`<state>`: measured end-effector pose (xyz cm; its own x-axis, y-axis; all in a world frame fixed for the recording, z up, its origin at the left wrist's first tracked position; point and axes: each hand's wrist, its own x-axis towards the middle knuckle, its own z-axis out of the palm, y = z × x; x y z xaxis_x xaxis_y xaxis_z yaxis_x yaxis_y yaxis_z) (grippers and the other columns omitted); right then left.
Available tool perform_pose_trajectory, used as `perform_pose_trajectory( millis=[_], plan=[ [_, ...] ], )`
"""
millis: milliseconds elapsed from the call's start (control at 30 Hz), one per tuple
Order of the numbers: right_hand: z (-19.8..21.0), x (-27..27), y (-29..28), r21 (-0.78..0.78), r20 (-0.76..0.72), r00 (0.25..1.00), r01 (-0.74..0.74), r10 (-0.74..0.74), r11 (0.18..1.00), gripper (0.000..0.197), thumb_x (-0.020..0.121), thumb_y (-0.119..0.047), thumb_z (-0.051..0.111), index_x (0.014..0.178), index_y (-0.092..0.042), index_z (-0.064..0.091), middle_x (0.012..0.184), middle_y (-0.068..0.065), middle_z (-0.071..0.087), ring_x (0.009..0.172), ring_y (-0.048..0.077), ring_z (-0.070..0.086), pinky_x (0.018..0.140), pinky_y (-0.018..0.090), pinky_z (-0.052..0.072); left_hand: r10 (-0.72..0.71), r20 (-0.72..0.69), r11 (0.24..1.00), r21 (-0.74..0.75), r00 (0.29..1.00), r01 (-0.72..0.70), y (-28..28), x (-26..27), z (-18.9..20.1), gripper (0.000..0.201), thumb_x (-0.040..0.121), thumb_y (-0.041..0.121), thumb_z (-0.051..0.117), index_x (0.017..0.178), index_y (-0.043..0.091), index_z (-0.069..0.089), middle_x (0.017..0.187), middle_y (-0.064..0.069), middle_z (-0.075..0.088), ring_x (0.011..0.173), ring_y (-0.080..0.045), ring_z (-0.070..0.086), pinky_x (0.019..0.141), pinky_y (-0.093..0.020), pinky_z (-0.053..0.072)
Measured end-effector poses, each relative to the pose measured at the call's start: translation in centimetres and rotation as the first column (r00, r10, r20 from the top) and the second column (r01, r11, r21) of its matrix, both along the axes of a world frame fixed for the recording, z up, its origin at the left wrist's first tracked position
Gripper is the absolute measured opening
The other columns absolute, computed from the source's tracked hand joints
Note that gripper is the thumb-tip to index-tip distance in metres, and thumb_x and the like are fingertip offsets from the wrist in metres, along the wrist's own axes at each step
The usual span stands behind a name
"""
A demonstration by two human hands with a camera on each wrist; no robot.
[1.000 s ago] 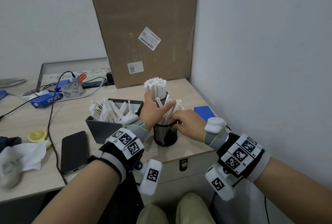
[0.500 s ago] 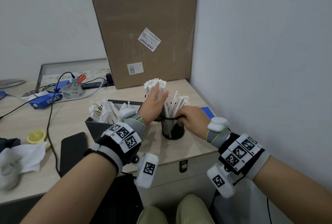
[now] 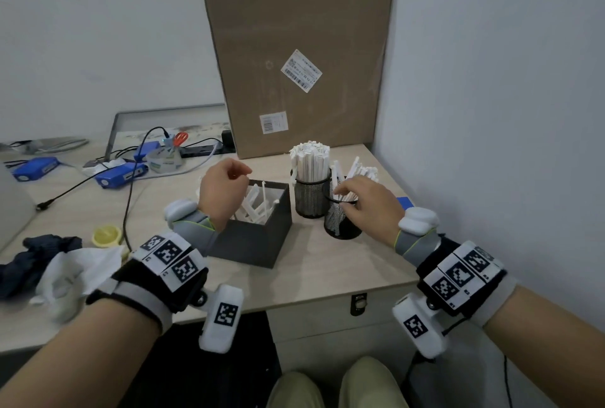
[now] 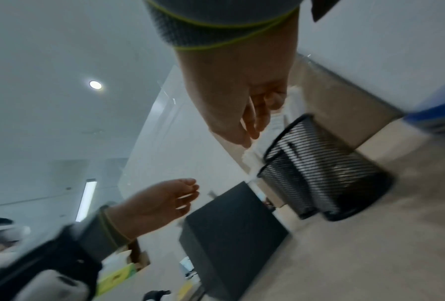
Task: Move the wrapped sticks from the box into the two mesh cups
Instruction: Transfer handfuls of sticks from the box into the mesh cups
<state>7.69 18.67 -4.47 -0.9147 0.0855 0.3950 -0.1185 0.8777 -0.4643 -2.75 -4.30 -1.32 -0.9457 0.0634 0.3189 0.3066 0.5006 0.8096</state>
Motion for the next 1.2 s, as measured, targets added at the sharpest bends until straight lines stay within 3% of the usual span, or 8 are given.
perform_pose_trajectory(
  millis=[100,367,533,633,800,900,1033,1200],
  plan=[
    [1.5,-0.9,-3.5,-0.097,-0.034,0.997,-0.066,0.063,0.993,0.017,0.089,-0.017,0.057,0.102,-0.011,0.066,0.096,0.004,0.068,0.089,0.02,0.061,0.078,0.033,0.047,0.021,0.042,0.999,-0.025,0.999,-0.02,-0.8,-0.3,-0.8,0.028,0.083,-0.004,0.044,0.084,0.016,0.064,0.075,0.002,0.058,0.067,-0.015,0.051,0.058,-0.024,0.041],
    [2.0,-8.2,-8.3,-0.115,0.41,0.912,0.072,-0.019,0.991,0.041,0.093,-0.028,0.045,0.058,-0.01,0.052,0.066,0.011,0.067,0.058,0.027,0.057,0.06,0.03,0.049,-0.031,0.016,0.999,-0.023,0.999,0.032,-1.9,0.1,-3.2,0.03,0.078,-0.011,0.044,0.086,0.009,0.066,0.093,-0.006,0.067,0.088,-0.019,0.059,0.082,-0.028,0.045],
    [2.6,-9.4,-8.7,-0.24,0.51,0.86,0.131,0.01,0.962,0.032,0.091,-0.015,0.044,0.064,-0.002,0.053,0.033,0.001,0.051,0.04,0.021,0.047,0.043,0.02,0.035,-0.131,0.0,0.984,-0.119,0.991,0.13,-2.2,0.5,-3.4,0.038,0.076,-0.017,0.037,0.085,0.01,0.062,0.092,-0.005,0.063,0.089,-0.016,0.056,0.08,-0.022,0.04],
    [2.5,-9.4,-9.0,-0.344,0.528,0.848,0.169,0.041,0.923,0.019,0.092,-0.013,0.044,0.082,0.001,0.052,0.031,0.002,0.054,0.029,0.011,0.053,0.036,0.013,0.037,-0.15,-0.026,0.982,-0.123,0.988,0.146,-2.1,0.4,-3.6,0.037,0.074,-0.017,0.04,0.086,0.01,0.063,0.091,-0.003,0.063,0.089,-0.016,0.057,0.079,-0.02,0.04],
    [1.0,-9.1,-8.7,-0.394,0.389,0.921,0.163,0.003,0.905,0.021,0.09,-0.019,0.042,0.085,-0.002,0.053,0.047,0.008,0.065,0.052,0.022,0.069,0.059,0.029,0.053,-0.16,-0.033,0.987,0.004,0.987,0.16,-2.3,0.2,-3.6,0.033,0.079,-0.015,0.045,0.081,0.013,0.061,0.085,0.003,0.061,0.078,-0.007,0.056,0.068,-0.008,0.042],
    [1.3,-8.1,-9.4,-0.356,0.212,0.976,0.124,-0.049,0.926,0.014,0.09,-0.013,0.043,0.094,-0.004,0.053,0.065,0.013,0.064,0.042,0.016,0.064,0.044,0.022,0.047,-0.174,0.001,0.984,0.044,0.985,0.174,-2.6,0.2,-3.6,0.034,0.081,-0.013,0.045,0.077,0.017,0.059,0.083,0.002,0.061,0.076,-0.009,0.056,0.067,-0.015,0.043],
    [1.6,-7.2,-9.6,-0.224,0.086,0.991,0.123,-0.106,0.967,0.028,0.091,-0.012,0.044,0.116,-0.001,0.053,0.088,0.017,0.067,0.06,0.027,0.06,0.041,0.022,0.035,-0.205,0.034,0.977,-0.05,0.978,0.207,-2.6,0.2,-4.1,0.029,0.077,-0.009,0.055,0.078,0.02,0.059,0.098,-0.009,0.062,0.09,-0.021,0.059,0.079,-0.031,0.049],
    [1.3,-6.7,-10.0,-0.19,0.04,0.996,0.09,-0.084,0.978,0.034,0.092,-0.014,0.045,0.123,-0.002,0.051,0.086,0.02,0.069,0.072,0.035,0.068,0.064,0.04,0.054,-0.159,0.02,0.945,-0.285,0.987,0.158,-2.1,0.4,-4.5,0.033,0.074,0.003,0.068,0.103,0.016,0.06,0.112,-0.006,0.053,0.102,-0.021,0.053,0.09,-0.033,0.046]
  ],
)
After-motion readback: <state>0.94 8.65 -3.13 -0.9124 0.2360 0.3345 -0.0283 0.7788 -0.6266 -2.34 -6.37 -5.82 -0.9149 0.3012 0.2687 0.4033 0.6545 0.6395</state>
